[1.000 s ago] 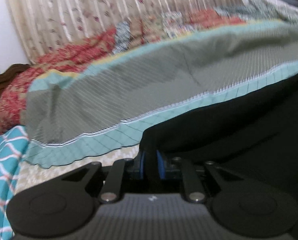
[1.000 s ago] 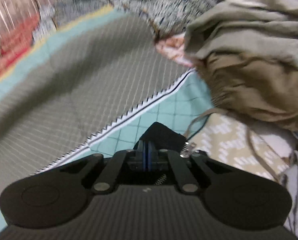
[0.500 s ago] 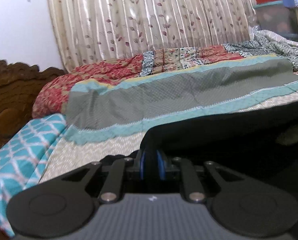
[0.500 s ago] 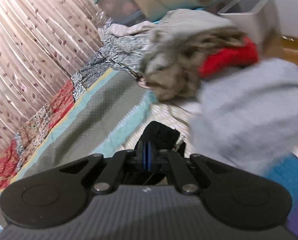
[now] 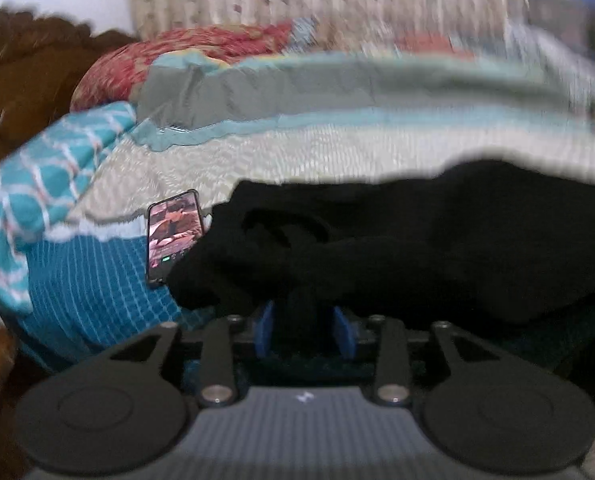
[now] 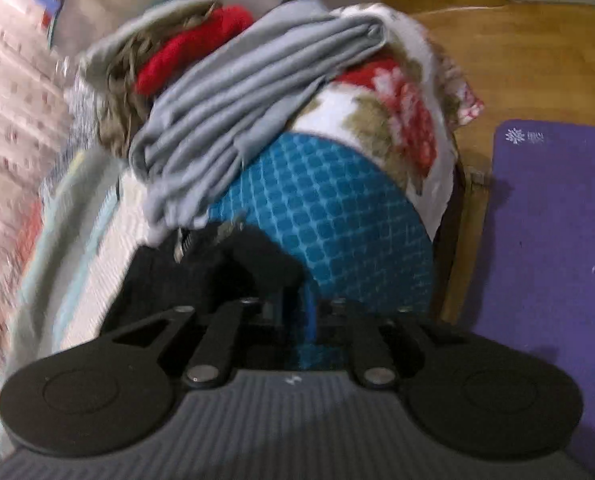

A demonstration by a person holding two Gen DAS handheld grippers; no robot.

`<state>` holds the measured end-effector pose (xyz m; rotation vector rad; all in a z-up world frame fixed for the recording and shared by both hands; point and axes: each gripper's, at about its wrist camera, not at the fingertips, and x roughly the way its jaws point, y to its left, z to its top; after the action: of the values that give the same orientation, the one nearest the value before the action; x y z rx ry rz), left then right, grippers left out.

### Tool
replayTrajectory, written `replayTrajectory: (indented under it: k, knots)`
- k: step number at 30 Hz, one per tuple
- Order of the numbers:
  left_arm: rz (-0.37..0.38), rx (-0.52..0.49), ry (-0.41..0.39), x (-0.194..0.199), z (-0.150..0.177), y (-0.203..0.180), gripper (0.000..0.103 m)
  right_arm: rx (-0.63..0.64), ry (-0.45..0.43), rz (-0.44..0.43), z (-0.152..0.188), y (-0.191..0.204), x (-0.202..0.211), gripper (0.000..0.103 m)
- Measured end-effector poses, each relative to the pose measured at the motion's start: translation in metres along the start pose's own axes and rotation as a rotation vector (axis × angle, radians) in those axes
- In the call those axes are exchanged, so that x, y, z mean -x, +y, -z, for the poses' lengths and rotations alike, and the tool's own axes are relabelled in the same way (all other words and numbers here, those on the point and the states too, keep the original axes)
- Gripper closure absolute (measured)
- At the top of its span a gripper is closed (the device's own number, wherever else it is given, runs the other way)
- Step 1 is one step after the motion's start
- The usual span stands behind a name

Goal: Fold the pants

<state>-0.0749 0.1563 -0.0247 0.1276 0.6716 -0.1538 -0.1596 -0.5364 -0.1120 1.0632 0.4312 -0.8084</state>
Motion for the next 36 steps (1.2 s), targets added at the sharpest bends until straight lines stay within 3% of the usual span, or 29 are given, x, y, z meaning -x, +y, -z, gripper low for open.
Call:
replayTrajectory:
  k: [3,8,10,11,12,17,19,20,21,25,26,27,29,36]
  knots:
    - [0.05,0.204,-0.062,0.025,-0.001,0.035,0.049,0.077,-0.088,-0.005,-0.002,0.012,0.018,0.082]
    - [0.057,0.471,-0.047,0.018,-0.013,0.085,0.045,0.145,-0.132,-0.056,-0.001,0.03,0.025,0.065]
    - [0.083,0.542,-0.007,0.006,-0.018,0.095,0.033,0.136,-0.105,-0.073,-0.002,0.024,0.023,0.063]
    - [0.102,0.585,0.019,-0.003,-0.019,0.1,0.018,0.128,-0.091,-0.075,0.0,0.023,0.02,0.063]
    - [0.113,0.617,0.034,-0.011,-0.017,0.101,0.014,0.122,-0.082,-0.074,0.001,0.02,0.018,0.062]
    - [0.137,0.676,0.156,-0.058,-0.002,0.096,0.014,0.036,0.0,-0.086,0.008,0.002,0.006,0.058]
    - [0.144,0.679,0.184,-0.075,0.007,0.091,0.032,0.036,0.001,-0.08,0.012,0.004,0.009,0.057]
    - [0.114,0.646,0.219,-0.085,0.008,0.087,0.051,0.052,-0.011,-0.075,0.014,0.007,0.012,0.057]
    - [0.062,0.608,0.272,-0.095,0.012,0.082,0.051,0.072,-0.023,-0.072,0.015,0.011,0.015,0.057]
    - [0.055,0.596,0.253,-0.091,0.016,0.08,0.049,0.123,-0.051,-0.073,0.015,0.023,0.019,0.056]
    - [0.076,0.602,0.232,-0.086,0.015,0.082,0.045,0.125,-0.057,-0.071,0.015,0.024,0.019,0.053]
    - [0.094,0.609,0.218,-0.082,0.013,0.084,0.033,0.121,-0.062,-0.065,0.014,0.023,0.019,0.051]
    - [0.113,0.626,0.194,-0.074,0.009,0.087,0.02,0.088,-0.07,-0.054,0.013,0.017,0.017,0.049]
    - [0.158,0.605,0.235,-0.092,-0.003,0.071,0.022,-0.059,-0.074,-0.094,0.004,-0.016,0.011,0.044]
